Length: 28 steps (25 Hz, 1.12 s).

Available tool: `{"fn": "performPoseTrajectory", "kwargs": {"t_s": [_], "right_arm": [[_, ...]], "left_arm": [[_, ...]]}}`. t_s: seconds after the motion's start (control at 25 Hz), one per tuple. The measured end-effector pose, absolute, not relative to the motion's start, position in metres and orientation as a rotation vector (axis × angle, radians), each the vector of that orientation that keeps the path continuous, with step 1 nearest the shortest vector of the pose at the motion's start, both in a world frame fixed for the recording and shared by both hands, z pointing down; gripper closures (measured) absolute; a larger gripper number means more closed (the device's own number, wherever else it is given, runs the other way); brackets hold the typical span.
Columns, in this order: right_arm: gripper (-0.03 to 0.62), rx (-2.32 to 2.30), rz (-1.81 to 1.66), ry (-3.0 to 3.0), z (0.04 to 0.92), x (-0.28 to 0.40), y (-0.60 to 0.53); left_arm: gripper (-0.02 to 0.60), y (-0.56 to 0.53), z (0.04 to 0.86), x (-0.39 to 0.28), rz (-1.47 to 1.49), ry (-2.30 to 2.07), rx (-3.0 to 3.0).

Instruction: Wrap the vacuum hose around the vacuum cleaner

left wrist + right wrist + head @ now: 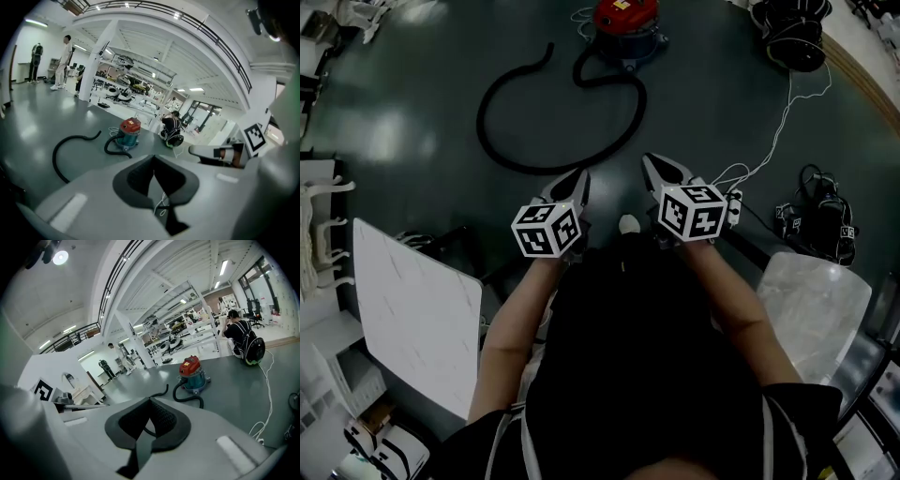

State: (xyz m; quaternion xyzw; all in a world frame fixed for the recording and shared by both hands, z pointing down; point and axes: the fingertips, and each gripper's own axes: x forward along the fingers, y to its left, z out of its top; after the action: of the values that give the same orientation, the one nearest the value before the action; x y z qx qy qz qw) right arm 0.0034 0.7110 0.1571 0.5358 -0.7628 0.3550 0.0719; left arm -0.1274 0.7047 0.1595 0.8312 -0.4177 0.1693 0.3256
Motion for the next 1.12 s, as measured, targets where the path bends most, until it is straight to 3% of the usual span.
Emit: {"fn": "performPoseTrajectory", "kwargs": {"t_s": [0.24, 0.52, 1.12], "right_arm": [[0.599, 1.627, 1.143, -2.282, 0.167, 0.019, 0.698], [0.6, 1.544, 1.119, -2.293, 0.176, -0.007, 0.668], [0.599, 1.455, 1.102, -2.198, 0.205, -0.095, 0.602]], "left_arm": [[0.572, 0.695, 0.168, -0.118, 0.507, -1.064, 2.153], [0.572, 0.666, 0.174, -0.135, 0.524, -1.076, 2.145], [0.572, 0.606, 0.215, -0.236, 0.523, -1.106, 2.04]]}}
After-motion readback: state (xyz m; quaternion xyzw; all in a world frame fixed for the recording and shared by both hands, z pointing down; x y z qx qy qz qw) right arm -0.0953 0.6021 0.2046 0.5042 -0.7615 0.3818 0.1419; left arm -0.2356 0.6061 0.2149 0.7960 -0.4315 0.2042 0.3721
